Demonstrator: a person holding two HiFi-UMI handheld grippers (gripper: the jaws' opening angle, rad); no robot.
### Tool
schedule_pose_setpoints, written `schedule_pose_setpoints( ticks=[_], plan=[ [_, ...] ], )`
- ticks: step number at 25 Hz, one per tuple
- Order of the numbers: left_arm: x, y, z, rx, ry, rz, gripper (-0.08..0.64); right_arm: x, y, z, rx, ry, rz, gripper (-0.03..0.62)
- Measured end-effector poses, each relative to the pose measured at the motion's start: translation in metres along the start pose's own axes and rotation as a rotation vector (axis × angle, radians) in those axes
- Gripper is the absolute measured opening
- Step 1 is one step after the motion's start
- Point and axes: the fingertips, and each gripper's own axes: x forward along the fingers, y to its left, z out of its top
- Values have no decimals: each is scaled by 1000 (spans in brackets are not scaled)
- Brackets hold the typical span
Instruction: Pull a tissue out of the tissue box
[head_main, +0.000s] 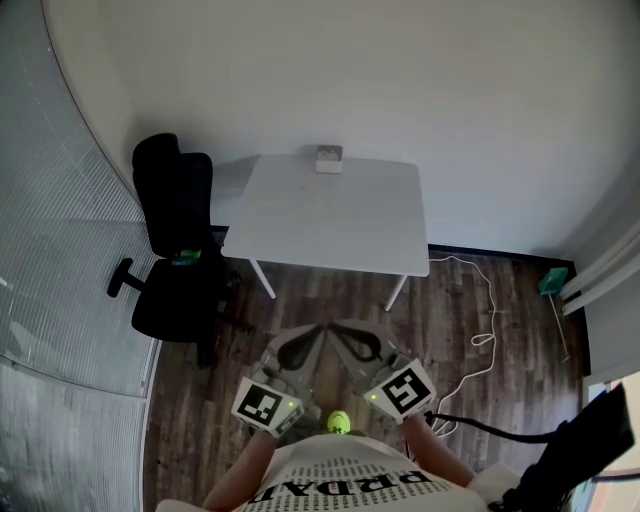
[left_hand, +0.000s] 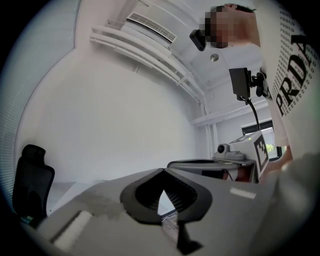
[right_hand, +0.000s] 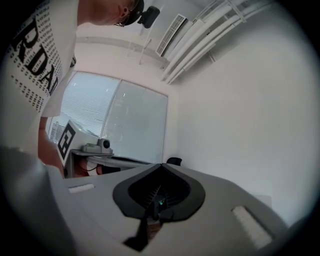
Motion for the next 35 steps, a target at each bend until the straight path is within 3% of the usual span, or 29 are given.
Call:
schedule_pose_setpoints(
  ticks=[10,20,35],
  plan=[
    [30,41,0,-9,-19,-18,-9,36,-35,-7,3,0,-27,-2],
    [66,110,15,-12,-52,-36,-9,99,-81,-3,-20,-9,-54,-2],
    [113,214,31,-25,-51,-127,-9,196,-143,-1,-37,6,-153,-2]
  ],
)
